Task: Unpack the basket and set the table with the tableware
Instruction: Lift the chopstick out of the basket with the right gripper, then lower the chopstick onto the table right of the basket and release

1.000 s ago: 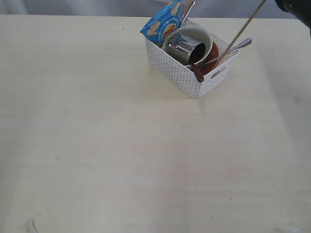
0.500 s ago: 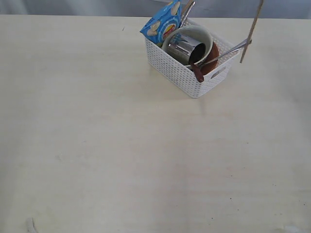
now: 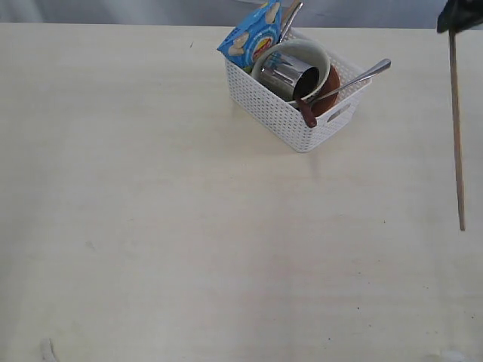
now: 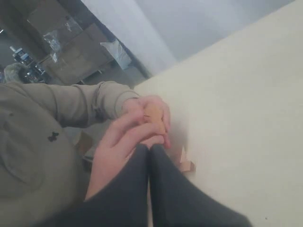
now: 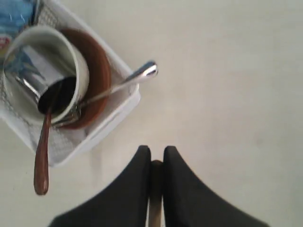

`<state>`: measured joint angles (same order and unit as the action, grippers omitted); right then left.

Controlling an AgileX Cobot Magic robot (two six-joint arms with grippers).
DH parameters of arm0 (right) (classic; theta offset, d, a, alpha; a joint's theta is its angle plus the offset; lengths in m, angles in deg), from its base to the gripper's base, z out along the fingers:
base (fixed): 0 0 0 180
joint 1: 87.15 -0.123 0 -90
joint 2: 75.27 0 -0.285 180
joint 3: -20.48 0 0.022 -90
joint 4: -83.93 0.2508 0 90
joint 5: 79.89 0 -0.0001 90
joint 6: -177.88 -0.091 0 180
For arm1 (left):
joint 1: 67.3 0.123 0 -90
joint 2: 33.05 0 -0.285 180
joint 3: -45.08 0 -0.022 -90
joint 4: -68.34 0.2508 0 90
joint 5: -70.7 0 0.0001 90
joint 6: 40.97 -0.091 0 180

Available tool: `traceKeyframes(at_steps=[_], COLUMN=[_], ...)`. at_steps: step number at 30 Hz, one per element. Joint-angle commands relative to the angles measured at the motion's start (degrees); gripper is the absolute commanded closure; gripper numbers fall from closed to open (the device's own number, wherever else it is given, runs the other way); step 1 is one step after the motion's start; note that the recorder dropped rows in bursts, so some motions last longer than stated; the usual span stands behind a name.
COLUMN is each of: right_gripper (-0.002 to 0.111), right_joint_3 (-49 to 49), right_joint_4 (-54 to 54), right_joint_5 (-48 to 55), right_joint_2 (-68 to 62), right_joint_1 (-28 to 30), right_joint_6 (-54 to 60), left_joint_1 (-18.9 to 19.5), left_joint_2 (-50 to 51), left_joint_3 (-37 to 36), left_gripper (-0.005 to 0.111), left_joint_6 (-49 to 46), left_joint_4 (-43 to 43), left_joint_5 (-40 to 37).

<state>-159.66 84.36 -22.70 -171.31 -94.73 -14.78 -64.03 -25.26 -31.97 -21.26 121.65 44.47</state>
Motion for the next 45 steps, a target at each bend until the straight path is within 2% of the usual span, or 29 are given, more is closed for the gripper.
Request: traceKeyframes(at_steps=[1, 4, 6, 8, 11, 23, 45], right_gripper=[0.109, 0.109, 0.109, 0.109, 0.109, 0.109, 0.108], right_joint_3=[10.2, 18.4, 23.1, 23.8, 23.8, 24.3, 24.3], right_joint_4=[5.8, 5.4, 2.2, -1.4, -3.3, -4.9, -6.5], right_joint_5=[-3.5, -11.6, -18.7, -21.8, -24.6, -27.7, -29.8], right_joint_2=[0.3, 0.3, 0.3, 0.1, -3.0, -15.5, -19.5], right_joint_1=[0.0, -3.0, -8.2, -11.8, -14.1, -14.1, -14.1], right_joint_6=[0.5, 0.5, 0.7, -1.8, -5.5, -11.5, -11.5], left_joint_1=[0.1, 0.1, 0.1, 0.1, 0.1, 0.1, 0.1], left_joint_2=[0.0, 0.0, 0.0, 0.0, 0.0, 0.0, 0.0], left_joint_3=[-0.2, -0.2, -0.2, -0.2, -0.2, -0.2, -0.2], left_gripper=[0.107, 0.107, 0.107, 0.107, 0.107, 0.107, 0.107], left_joint_6=[0.3, 0.3, 0.3, 0.3, 0.3, 0.3, 0.3], left_joint_4=[-0.1, -0.1, -0.1, -0.1, -0.1, -0.1, -0.1], left_joint_5=[-0.2, -0.2, -0.2, -0.2, -0.2, -0.2, -0.2])
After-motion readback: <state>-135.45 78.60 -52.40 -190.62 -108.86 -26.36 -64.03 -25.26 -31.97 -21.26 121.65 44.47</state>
